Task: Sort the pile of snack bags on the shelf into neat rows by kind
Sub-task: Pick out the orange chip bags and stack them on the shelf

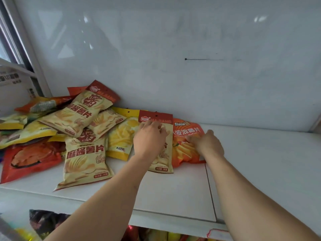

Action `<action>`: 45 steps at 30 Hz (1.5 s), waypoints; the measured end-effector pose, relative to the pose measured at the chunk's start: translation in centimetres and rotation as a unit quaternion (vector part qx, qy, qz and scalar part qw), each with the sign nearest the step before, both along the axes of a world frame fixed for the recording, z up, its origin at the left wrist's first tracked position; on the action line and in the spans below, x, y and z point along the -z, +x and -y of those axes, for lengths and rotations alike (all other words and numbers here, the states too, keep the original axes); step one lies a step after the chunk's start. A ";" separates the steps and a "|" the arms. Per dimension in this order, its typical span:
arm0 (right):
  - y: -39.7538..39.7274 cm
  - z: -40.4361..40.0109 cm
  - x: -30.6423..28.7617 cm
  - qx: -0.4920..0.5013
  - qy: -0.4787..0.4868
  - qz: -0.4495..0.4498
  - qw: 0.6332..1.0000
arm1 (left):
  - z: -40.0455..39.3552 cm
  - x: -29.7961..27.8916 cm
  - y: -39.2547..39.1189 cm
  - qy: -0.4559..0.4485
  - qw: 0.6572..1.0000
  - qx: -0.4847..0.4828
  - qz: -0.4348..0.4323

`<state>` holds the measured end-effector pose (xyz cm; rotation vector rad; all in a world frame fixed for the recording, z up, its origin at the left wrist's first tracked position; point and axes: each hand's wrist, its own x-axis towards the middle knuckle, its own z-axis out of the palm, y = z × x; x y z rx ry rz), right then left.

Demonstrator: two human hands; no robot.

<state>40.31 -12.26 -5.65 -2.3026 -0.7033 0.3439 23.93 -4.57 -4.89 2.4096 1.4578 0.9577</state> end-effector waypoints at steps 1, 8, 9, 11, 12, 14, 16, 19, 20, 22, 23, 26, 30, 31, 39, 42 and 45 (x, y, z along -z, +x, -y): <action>-0.1 0.2 0.2 0.000 0.016 -0.006 1.000 | -0.1 0.1 -0.2 0.003 1.000 -0.006 0.005; -1.2 0.7 -0.5 0.006 0.093 -0.035 0.995 | 0.3 -0.1 -1.8 -0.015 1.000 -0.008 0.009; -1.3 0.7 -0.9 0.007 0.104 -0.038 0.994 | 0.4 -0.3 -2.1 -0.017 1.000 -0.012 0.007; -1.6 0.8 -1.6 0.003 0.126 -0.042 0.991 | 0.5 -0.5 -2.6 -0.021 1.000 -0.018 0.008; -1.7 0.8 -1.9 -0.001 0.138 -0.043 0.990 | 0.6 -0.6 -2.8 -0.025 0.999 -0.019 0.012; -1.8 0.7 -2.5 -0.004 0.155 -0.039 0.987 | 0.9 -0.8 -3.2 -0.031 0.999 -0.021 0.022; -1.9 0.7 -2.9 -0.003 0.165 -0.026 0.986 | 1.1 -1.0 -3.5 -0.028 0.999 -0.030 0.022; -1.6 1.0 -3.3 0.015 0.192 -0.007 0.981 | 1.6 -1.4 -3.9 -0.038 0.998 -0.037 0.016; -1.5 1.2 -3.4 0.023 0.202 -0.001 0.979 | 1.7 -1.5 -4.1 -0.046 0.998 -0.037 0.015; -1.6 1.5 -3.9 0.043 0.229 0.008 0.972 | 2.0 -1.8 -4.4 -0.055 0.998 -0.041 0.015; -1.6 1.6 -4.3 0.051 0.247 0.011 0.968 | 2.0 -2.0 -4.7 -0.055 0.997 -0.044 0.016; -2.2 1.6 -5.7 0.060 0.301 0.026 0.951 | 1.8 -2.5 -5.5 -0.053 0.997 -0.052 0.020; -3.2 1.1 -7.8 0.052 0.353 0.026 0.934 | 0.6 -3.1 -6.2 -0.050 0.996 -0.055 0.040; -3.6 0.7 -8.2 0.044 0.359 0.023 0.932 | 0.2 -3.4 -6.3 -0.048 0.996 -0.056 0.046; -8.1 -5.6 -7.8 -0.041 0.333 -0.050 0.941 | -5.3 -5.5 -9.2 -0.025 0.991 -0.047 0.124; -10.7 -8.7 -6.8 -0.042 0.319 -0.075 0.944 | -8.4 -6.1 -11.5 -0.003 0.988 -0.050 0.148; -13.0 -11.5 -6.1 -0.044 0.309 -0.090 0.946 | -11.7 -6.5 -14.1 0.014 0.986 -0.055 0.157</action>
